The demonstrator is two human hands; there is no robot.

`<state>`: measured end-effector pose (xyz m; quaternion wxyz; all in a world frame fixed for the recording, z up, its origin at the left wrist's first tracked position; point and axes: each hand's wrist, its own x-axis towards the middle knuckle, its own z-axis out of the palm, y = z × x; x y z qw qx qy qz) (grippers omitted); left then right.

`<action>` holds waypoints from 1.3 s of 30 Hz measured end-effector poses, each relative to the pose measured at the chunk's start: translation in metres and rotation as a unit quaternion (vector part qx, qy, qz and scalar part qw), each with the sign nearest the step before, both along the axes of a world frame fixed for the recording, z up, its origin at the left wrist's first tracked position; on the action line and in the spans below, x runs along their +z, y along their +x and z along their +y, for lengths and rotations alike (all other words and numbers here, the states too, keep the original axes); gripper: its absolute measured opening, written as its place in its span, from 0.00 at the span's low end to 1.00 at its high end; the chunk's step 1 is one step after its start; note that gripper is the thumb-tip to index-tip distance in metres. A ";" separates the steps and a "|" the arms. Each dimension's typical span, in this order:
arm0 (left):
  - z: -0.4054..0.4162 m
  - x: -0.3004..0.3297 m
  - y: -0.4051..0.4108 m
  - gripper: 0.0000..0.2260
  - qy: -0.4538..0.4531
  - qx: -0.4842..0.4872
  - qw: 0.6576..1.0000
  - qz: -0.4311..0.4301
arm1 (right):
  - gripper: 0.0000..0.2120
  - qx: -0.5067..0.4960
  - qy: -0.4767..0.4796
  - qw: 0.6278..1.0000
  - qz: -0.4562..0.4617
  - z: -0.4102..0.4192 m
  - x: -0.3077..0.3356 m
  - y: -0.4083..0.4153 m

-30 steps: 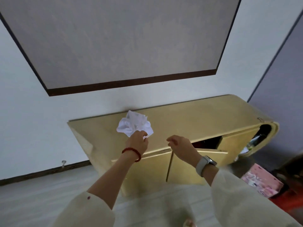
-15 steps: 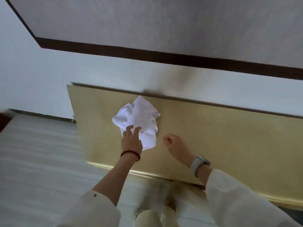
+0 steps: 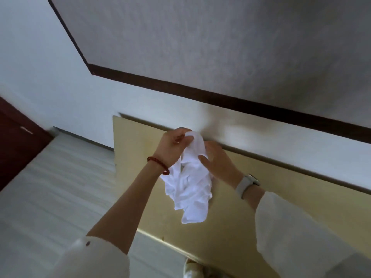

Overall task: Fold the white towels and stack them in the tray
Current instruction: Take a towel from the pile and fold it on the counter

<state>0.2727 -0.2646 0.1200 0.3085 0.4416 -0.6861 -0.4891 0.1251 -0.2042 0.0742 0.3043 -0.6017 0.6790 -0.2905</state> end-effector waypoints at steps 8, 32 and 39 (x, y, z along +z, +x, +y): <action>-0.041 0.099 -0.018 0.05 -0.061 0.116 0.981 0.142 | 0.04 -0.041 -0.092 0.995 0.020 -0.043 0.091 -0.038; 0.259 -0.099 -0.140 0.07 0.036 0.064 0.961 -0.266 | 0.09 0.073 -0.070 0.961 0.259 0.265 -0.077 -0.281; 0.339 -0.162 -0.157 0.11 0.200 -0.062 0.925 -0.318 | 0.09 0.112 0.212 0.954 0.179 0.357 -0.128 -0.315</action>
